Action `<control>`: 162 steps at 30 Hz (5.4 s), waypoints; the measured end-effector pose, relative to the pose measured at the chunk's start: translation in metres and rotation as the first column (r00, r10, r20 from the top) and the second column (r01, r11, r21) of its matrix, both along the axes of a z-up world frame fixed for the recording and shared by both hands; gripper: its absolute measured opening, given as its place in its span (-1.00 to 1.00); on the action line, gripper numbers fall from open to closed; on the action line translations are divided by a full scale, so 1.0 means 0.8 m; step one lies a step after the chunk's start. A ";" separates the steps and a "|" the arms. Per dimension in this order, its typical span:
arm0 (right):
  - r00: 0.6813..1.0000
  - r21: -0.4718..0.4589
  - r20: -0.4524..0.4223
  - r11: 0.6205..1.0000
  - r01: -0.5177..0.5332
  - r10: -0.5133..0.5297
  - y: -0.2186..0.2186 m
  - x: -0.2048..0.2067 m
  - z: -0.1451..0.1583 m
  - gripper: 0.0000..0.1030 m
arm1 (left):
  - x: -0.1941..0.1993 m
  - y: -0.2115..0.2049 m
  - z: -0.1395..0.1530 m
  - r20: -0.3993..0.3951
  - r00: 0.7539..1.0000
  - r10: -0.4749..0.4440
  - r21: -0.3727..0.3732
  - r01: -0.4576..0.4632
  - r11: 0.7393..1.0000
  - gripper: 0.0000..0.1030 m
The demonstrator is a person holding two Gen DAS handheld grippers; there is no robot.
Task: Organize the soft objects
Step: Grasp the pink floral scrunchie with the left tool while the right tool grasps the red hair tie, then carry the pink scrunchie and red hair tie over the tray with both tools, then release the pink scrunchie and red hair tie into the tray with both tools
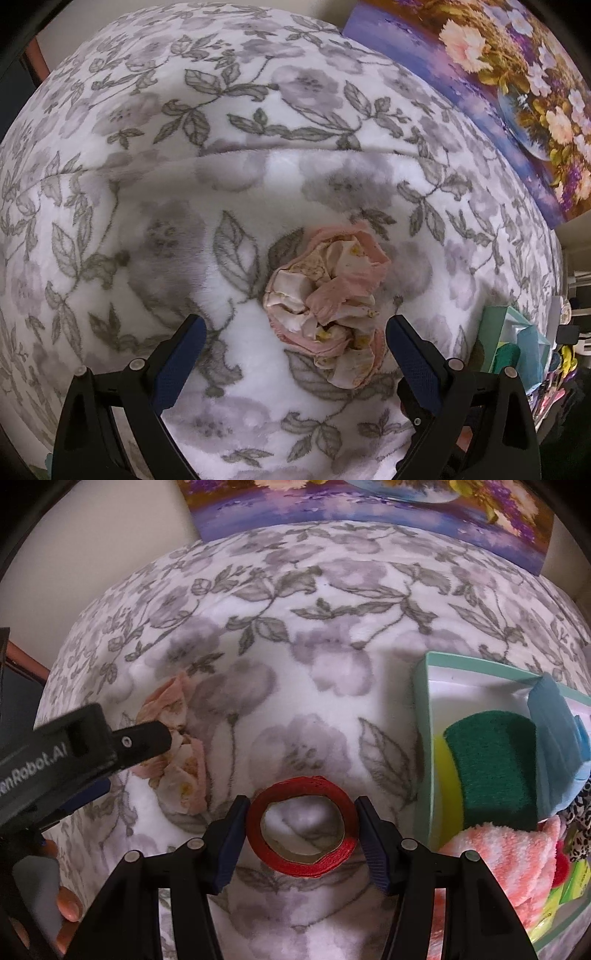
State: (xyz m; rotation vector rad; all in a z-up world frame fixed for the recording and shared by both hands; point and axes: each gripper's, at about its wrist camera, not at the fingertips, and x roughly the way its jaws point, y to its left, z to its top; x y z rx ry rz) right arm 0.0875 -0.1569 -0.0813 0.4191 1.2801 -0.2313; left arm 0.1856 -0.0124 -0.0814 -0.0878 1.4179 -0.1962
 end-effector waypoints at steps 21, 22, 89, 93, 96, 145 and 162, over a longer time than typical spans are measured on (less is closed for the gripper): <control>1.000 0.032 0.004 0.999 0.025 -0.025 -0.009 -0.006 -0.001 0.17 | -0.013 -0.052 -0.028 0.032 0.996 -0.081 0.081 0.078 0.994 0.26; 1.000 0.032 0.005 0.999 0.026 -0.026 -0.009 -0.005 -0.001 0.17 | -0.016 -0.053 -0.026 0.033 0.996 -0.084 0.077 0.081 0.994 0.08; 0.974 -0.054 0.135 0.981 0.188 -0.179 -0.085 -0.144 0.119 0.17 | -0.150 -0.065 0.136 0.277 0.945 -0.172 -0.043 0.191 0.981 -0.67; 0.955 -0.035 0.116 0.960 0.277 -0.272 -0.130 -0.171 0.113 0.17 | -0.169 -0.097 0.136 0.277 0.931 -0.237 -0.030 0.255 0.966 -0.67; 0.941 -0.031 0.104 0.944 0.327 -0.323 -0.156 -0.190 0.108 0.17 | -0.186 -0.121 0.134 0.272 0.920 -0.283 -0.027 0.301 0.953 -0.66; 0.927 -0.026 0.068 0.929 0.370 -0.368 -0.215 -0.235 0.086 0.87 | -0.222 -0.196 0.096 0.201 0.911 -0.360 0.058 0.356 0.933 0.57; 0.927 -0.037 0.070 0.928 0.371 -0.368 -0.214 -0.234 0.083 1.00 | -0.192 -0.160 0.081 0.193 0.948 -0.255 0.152 0.227 0.962 0.84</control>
